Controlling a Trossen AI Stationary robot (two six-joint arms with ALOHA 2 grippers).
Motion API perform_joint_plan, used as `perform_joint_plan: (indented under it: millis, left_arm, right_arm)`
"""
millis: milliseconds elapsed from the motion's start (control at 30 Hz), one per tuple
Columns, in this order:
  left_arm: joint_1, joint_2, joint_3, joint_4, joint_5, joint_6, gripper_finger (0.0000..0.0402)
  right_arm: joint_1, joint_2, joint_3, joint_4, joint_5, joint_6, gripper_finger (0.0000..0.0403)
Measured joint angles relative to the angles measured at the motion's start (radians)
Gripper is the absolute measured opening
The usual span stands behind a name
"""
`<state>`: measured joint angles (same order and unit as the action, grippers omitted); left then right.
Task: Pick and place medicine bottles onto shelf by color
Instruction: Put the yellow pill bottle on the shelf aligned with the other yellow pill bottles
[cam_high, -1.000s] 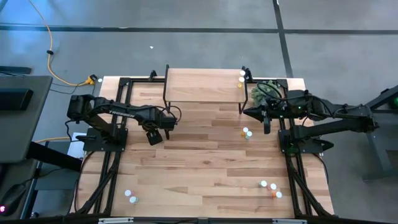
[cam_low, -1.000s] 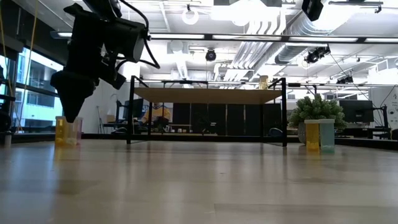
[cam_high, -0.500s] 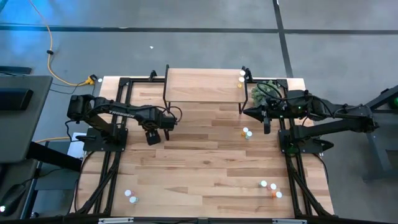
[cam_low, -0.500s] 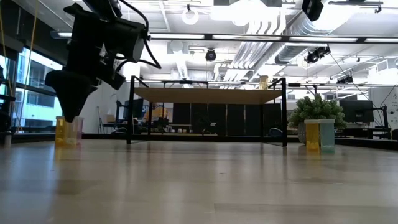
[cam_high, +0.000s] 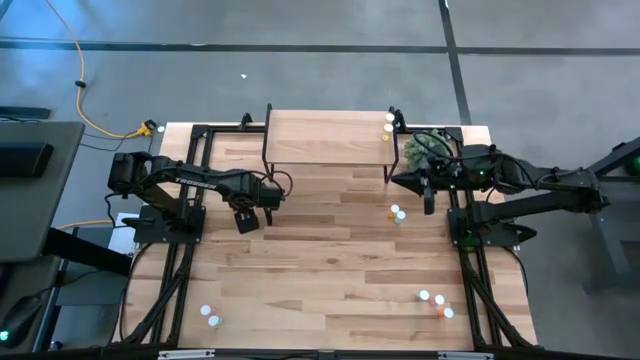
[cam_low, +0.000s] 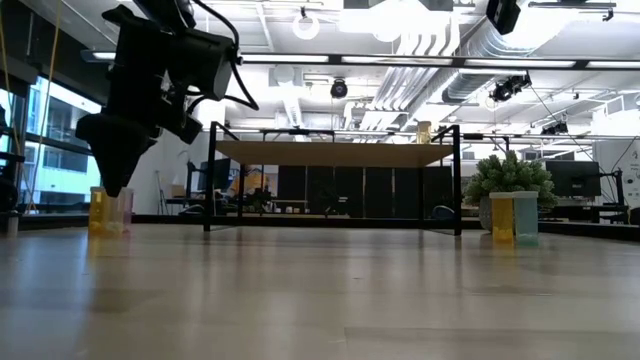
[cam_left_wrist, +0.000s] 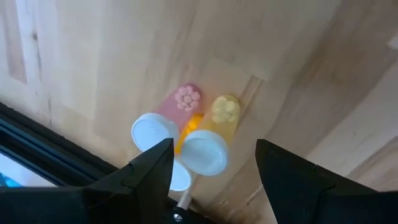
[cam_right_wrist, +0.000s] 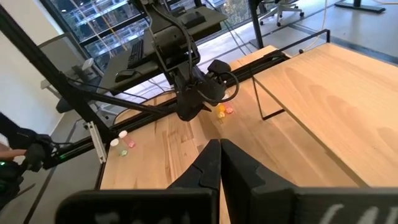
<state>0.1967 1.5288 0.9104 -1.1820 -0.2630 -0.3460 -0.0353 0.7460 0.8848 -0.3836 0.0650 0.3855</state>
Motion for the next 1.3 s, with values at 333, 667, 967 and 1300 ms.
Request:
perform_joint_plan:
  millis: [333,667,967,1300]
  left_arm:
    - [-0.002,0.0,0.0,-0.001,-0.036,0.043,0.0216]
    - [-0.036,0.0,0.0,0.0,-0.034,0.008,0.0216]
    - [-0.033,0.0,-0.048,-0.008,-0.047,-0.009,0.0216]
    - [-0.034,-0.005,-0.047,0.059,-0.054,-0.01,0.0216]
  right_arm:
    - [0.0,0.0,0.0,0.0,0.004,0.007,0.0]
    - [0.0,0.0,0.0,0.0,0.011,0.026,0.0]
    - [0.0,0.0,0.0,0.0,0.024,0.036,0.0]
    - [0.0,0.0,0.0,0.0,0.042,0.036,0.0]
